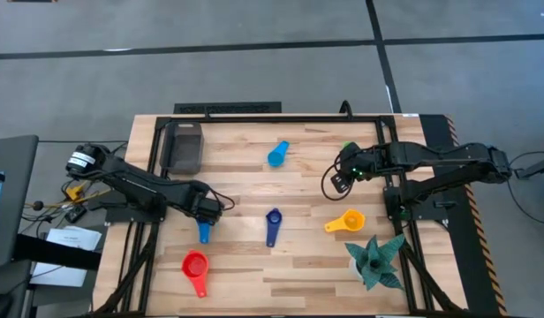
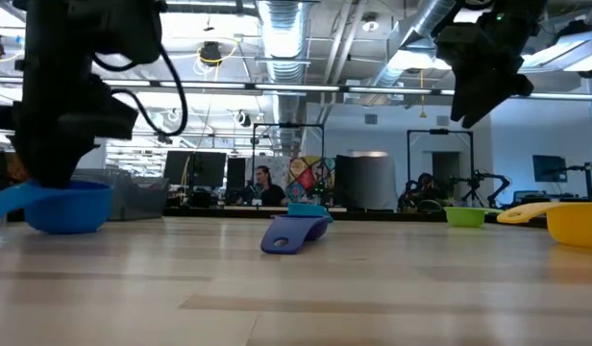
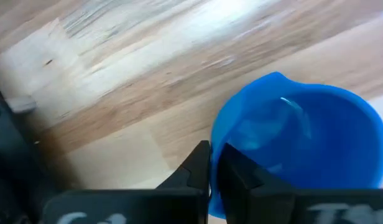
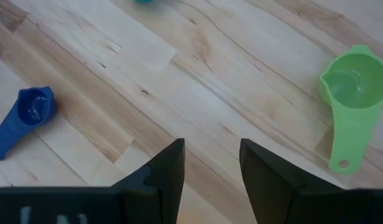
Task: Nest measuring cups in basket
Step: Stack the blue measuring cup on top of the red measuring cup
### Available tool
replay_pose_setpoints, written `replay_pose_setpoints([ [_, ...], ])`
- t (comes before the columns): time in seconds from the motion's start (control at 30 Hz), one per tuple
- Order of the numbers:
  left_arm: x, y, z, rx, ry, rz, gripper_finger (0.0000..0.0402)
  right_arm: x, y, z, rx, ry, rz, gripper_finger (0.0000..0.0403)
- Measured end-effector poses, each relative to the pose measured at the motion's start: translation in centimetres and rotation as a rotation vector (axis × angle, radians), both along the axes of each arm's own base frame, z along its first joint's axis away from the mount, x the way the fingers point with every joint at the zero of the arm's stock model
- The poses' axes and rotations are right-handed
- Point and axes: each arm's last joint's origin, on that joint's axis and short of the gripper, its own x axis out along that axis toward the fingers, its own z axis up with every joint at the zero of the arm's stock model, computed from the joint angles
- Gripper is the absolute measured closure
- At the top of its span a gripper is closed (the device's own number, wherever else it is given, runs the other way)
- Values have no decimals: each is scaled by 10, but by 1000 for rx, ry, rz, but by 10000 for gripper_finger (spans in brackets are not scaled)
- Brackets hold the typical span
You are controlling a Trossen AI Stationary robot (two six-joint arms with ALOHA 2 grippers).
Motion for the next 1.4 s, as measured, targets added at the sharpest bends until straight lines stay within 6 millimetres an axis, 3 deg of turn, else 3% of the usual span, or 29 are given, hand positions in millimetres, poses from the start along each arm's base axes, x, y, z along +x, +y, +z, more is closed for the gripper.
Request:
replay_pose_setpoints([
  [0.23, 11, -2, 34, 19, -7, -58, 399, 1, 0, 1, 0, -17, -2, 243],
  [0.4, 20, -10, 71, 10, -45, -91, 398, 1, 1, 1, 5, -19, -4, 250],
  [0.53, 21, -30, 100, -3, -127, -54, 399, 2, 3, 1, 14, -23, -7, 257],
  [0.63, 15, -55, 110, -14, -206, 8, 400, 2, 5, 1, 21, -27, -11, 262],
  [0.87, -18, -121, 104, -100, -292, 169, 401, 3, 5, 1, 26, -44, -25, 271],
  [0.97, -25, -142, 96, -165, -240, 132, 401, 5, 3, 2, 17, -65, -31, 269],
  [1.2, -12, -166, 68, -197, -167, 119, 401, 6, -2, 4, 11, -91, -49, 272],
  [1.4, -8, -172, 56, -187, -128, 128, 401, 6, -2, 4, 14, -91, -46, 274],
])
